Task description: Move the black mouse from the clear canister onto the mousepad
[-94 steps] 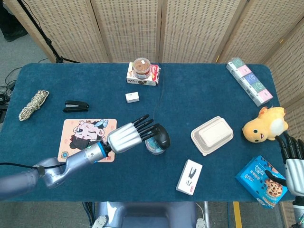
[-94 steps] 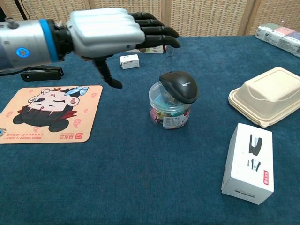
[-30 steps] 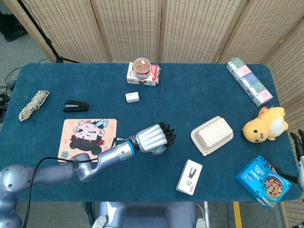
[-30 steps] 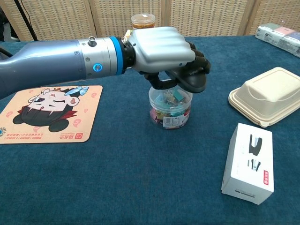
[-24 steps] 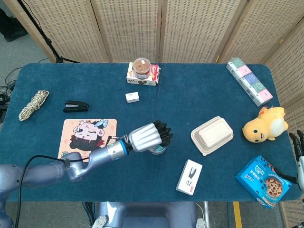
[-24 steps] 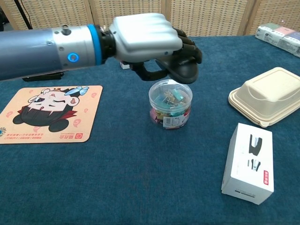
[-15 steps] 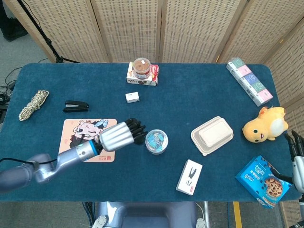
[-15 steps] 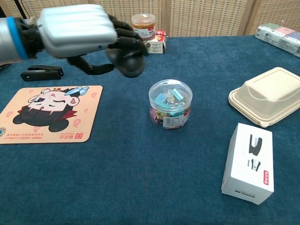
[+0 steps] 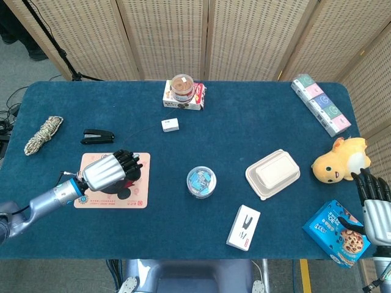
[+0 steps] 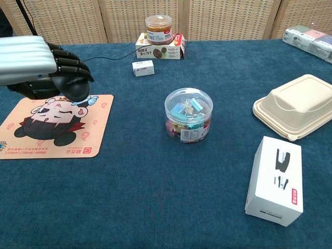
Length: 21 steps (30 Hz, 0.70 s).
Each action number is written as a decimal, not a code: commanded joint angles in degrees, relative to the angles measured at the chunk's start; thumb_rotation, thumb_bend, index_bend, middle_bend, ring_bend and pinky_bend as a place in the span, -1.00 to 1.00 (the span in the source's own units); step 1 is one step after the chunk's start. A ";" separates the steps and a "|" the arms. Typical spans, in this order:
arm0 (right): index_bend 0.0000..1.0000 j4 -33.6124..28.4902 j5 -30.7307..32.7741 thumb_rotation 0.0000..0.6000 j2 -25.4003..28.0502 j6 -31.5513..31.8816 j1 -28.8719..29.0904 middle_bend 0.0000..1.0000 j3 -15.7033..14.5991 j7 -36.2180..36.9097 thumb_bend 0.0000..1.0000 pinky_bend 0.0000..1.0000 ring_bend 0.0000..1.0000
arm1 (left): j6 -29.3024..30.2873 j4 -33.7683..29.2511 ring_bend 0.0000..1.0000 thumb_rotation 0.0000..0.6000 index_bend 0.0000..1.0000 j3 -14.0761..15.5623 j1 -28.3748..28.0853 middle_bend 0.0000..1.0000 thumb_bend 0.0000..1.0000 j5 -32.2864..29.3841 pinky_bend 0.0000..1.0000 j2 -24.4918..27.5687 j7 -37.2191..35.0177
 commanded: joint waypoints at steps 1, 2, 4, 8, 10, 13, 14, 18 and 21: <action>-1.00 0.06 0.17 1.00 -0.17 -0.17 0.12 -1.00 -0.03 -0.25 -1.00 -1.00 -1.00 | 4.09 11.53 -0.33 1.00 -0.39 2.80 4.11 -0.39 0.01 1.78 -0.26 -5.52 -7.07; -1.00 0.08 0.22 1.00 -0.20 -0.21 0.14 -1.00 -0.04 -0.31 -1.00 -1.00 -1.00 | 4.62 13.26 -0.33 1.00 -0.39 3.08 4.58 -0.39 0.01 1.96 -0.26 -6.22 -7.95; -1.00 0.12 0.33 1.00 -0.26 -0.25 0.17 -1.00 -0.04 -0.41 -1.00 -1.00 -1.00 | 5.45 17.17 -0.33 1.00 -0.39 3.82 5.66 -0.39 0.01 2.35 -0.26 -7.65 -9.44; -1.00 0.13 0.50 1.00 -0.34 -0.27 0.20 -1.00 -0.04 -0.60 -1.00 -1.00 -1.00 | 6.16 23.63 -0.33 1.00 -0.39 5.19 7.46 -0.39 0.01 3.00 -0.26 -9.85 -11.23; -1.00 0.12 0.52 1.00 -0.37 -0.36 0.25 -1.00 -0.10 -0.69 -1.00 -1.00 -1.00 | 5.97 25.51 -0.33 1.00 -0.39 5.47 8.07 -0.39 0.00 2.92 -0.26 -10.63 -12.12; -1.00 0.10 0.46 1.00 -0.44 -0.50 0.33 -1.00 -0.20 -0.86 -1.00 -1.00 -1.00 | 5.64 27.89 -0.33 1.00 -0.39 5.89 8.65 -0.39 0.01 2.89 -0.26 -11.92 -13.42; -1.00 0.07 0.48 1.00 -0.45 -0.55 0.36 -1.00 -0.22 -0.90 -1.00 -1.00 -1.00 | 5.69 28.54 -0.34 1.00 -0.39 5.97 8.78 -0.39 0.01 2.86 -0.26 -12.43 -13.86; -1.00 0.01 0.65 1.00 -0.43 -0.61 0.36 -1.00 -0.26 -0.93 -1.00 -1.00 -1.00 | 6.66 30.30 -0.34 1.00 -0.39 6.06 8.93 -0.39 0.00 2.79 -0.26 -14.03 -14.66; -1.00 -0.01 0.67 1.00 -0.41 -0.55 0.35 -1.00 -0.26 -0.88 -1.00 -1.00 -1.00 | 6.90 31.42 -0.35 1.00 -0.39 6.14 8.80 -0.40 0.00 2.73 -0.26 -14.94 -14.61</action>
